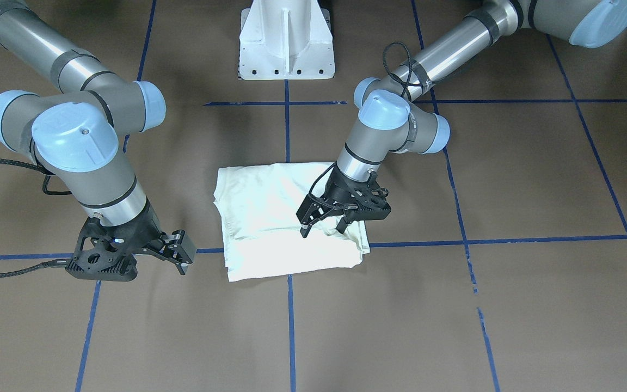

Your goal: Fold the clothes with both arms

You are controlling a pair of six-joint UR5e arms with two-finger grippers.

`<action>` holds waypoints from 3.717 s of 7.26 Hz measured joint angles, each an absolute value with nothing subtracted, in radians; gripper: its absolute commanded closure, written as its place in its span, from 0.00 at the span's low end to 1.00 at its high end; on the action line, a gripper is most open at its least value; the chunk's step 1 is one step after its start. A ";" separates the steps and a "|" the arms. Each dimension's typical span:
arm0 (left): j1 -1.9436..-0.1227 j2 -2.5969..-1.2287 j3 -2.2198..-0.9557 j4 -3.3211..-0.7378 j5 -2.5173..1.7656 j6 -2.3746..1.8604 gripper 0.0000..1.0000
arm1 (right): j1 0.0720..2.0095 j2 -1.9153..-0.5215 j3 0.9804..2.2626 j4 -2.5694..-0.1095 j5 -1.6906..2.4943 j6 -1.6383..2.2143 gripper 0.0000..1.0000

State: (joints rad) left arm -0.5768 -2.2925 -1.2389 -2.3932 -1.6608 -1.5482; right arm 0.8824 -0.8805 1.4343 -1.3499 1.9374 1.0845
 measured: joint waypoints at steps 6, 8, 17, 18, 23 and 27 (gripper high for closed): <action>-0.667 -2.268 -1.316 -2.370 -1.796 -1.414 0.00 | 0.882 -0.887 1.435 -1.352 1.940 1.072 0.00; -0.752 -2.178 -1.413 -2.282 -1.877 -1.183 0.00 | 0.895 -0.927 1.458 -1.357 1.950 1.035 0.00; -1.425 -1.855 -1.659 -1.721 -2.088 0.132 0.00 | 1.541 -1.330 1.497 -1.639 2.275 -0.108 0.00; -1.478 -1.841 -1.655 -1.643 -2.121 0.167 0.00 | 1.580 -1.370 1.498 -1.708 2.274 -0.143 0.00; -1.542 -1.659 -1.571 -1.579 -2.338 0.189 0.00 | 1.606 -1.589 1.491 -1.518 2.273 -0.148 0.00; -1.573 -1.587 -1.576 -1.579 -2.355 0.189 0.00 | 1.605 -1.591 1.493 -1.502 2.274 -0.143 0.00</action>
State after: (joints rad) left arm -1.5727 -1.5869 -1.5758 -1.5788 -2.3547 0.1886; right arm 1.6048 -1.5909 1.4931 -1.5020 2.2737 -0.1432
